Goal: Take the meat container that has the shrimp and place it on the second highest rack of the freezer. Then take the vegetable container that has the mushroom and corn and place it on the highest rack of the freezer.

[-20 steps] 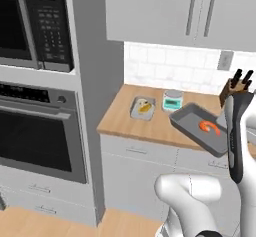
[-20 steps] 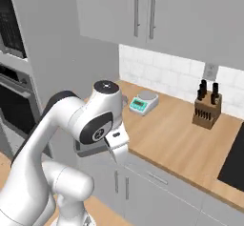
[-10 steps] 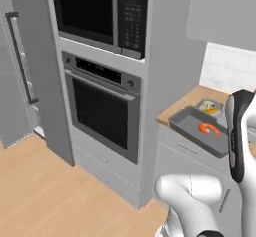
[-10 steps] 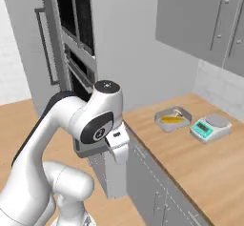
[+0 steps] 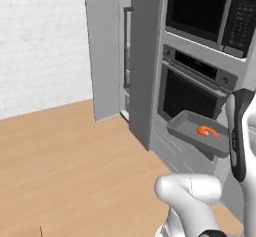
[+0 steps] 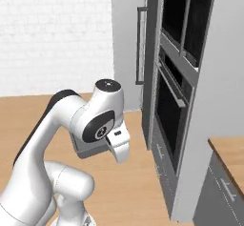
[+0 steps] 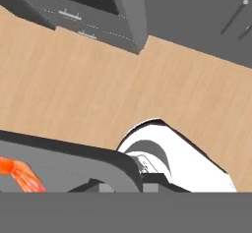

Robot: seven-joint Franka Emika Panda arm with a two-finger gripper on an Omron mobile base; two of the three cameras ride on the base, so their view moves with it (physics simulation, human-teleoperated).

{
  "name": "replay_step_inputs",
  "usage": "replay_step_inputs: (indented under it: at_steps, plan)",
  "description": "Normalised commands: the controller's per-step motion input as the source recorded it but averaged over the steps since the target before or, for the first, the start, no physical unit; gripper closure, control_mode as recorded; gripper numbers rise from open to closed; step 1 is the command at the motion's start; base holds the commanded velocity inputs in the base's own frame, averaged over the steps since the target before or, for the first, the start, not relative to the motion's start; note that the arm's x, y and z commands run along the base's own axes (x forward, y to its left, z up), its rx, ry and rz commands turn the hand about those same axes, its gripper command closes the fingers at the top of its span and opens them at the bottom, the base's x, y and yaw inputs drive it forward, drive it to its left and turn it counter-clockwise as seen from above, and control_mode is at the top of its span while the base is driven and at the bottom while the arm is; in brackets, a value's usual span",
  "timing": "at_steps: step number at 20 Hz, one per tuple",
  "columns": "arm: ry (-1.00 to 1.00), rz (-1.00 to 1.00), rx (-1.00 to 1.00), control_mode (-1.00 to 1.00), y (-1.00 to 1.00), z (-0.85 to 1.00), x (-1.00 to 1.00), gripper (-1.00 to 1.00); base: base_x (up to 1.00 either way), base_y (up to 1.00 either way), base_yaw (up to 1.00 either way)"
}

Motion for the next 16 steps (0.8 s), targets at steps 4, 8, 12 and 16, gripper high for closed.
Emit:
replay_step_inputs:
  at_steps: [4, 8, 12, 16]
  plan:
    - [0.00, 0.00, 0.00, 1.00, 0.00, 0.00, 0.00, 1.00, 0.73, 0.98, 0.39]
    - [0.00, 0.00, 0.00, 1.00, 0.00, 0.00, 0.00, 1.00, 1.00, 0.71, 0.04]
    - [0.00, 0.00, 0.00, 1.00, 0.00, 0.00, 0.00, 1.00, 1.00, 0.33, 0.01]
    - [0.00, 0.00, 0.00, 1.00, 0.00, 0.00, 0.00, 1.00, 1.00, 0.34, 0.00]
